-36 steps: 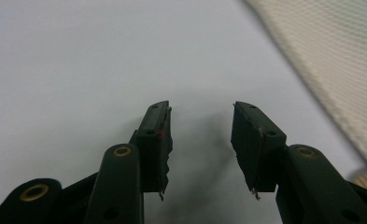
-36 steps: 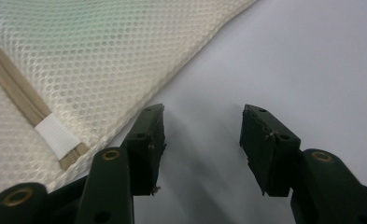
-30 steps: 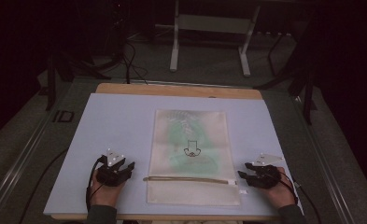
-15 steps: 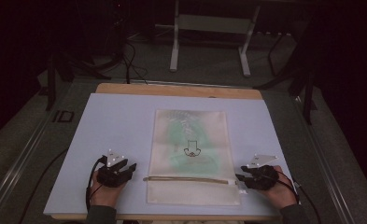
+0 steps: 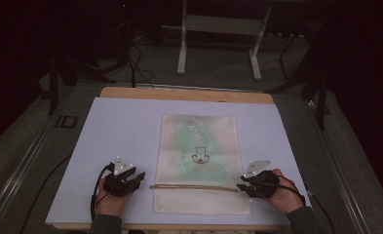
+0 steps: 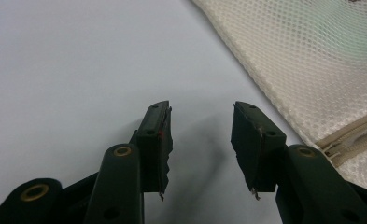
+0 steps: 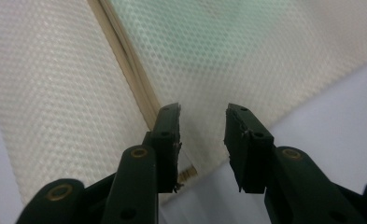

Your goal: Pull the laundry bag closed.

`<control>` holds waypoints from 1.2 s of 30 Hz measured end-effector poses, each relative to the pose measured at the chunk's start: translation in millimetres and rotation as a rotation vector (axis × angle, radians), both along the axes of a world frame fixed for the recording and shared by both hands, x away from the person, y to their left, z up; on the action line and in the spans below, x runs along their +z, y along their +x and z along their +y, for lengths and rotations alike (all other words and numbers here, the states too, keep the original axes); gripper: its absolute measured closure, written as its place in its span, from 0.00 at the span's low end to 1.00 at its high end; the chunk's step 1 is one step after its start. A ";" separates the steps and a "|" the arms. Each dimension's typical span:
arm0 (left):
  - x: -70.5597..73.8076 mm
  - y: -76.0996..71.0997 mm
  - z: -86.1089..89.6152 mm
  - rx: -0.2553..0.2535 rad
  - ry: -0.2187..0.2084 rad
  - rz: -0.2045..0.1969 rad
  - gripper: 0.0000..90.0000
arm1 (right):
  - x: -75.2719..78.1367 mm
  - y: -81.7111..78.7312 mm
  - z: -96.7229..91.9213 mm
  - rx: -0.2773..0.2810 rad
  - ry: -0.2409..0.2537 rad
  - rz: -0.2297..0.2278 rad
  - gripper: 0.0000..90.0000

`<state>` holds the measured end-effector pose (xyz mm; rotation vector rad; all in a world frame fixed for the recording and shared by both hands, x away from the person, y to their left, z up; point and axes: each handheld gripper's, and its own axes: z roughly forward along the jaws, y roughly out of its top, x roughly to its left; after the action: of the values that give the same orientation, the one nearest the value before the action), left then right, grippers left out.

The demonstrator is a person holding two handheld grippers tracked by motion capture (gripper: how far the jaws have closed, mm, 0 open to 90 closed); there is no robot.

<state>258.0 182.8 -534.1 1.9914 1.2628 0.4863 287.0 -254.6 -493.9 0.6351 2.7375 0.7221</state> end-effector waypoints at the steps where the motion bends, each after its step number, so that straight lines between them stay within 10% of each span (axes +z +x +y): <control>1: 0.1 -0.1 -0.5 -0.004 0.003 -0.003 0.63 | 0.4 0.2 2.3 0.007 0.002 0.002 0.72; 36: -0.7 1.3 -2.3 -0.018 0.006 -0.003 0.64 | 9.2 7.4 93.2 0.237 -0.013 0.032 0.60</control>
<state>259.2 180.5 -534.8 2.0045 1.2419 0.4848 294.4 -161.4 -484.7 0.3240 2.8754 0.7500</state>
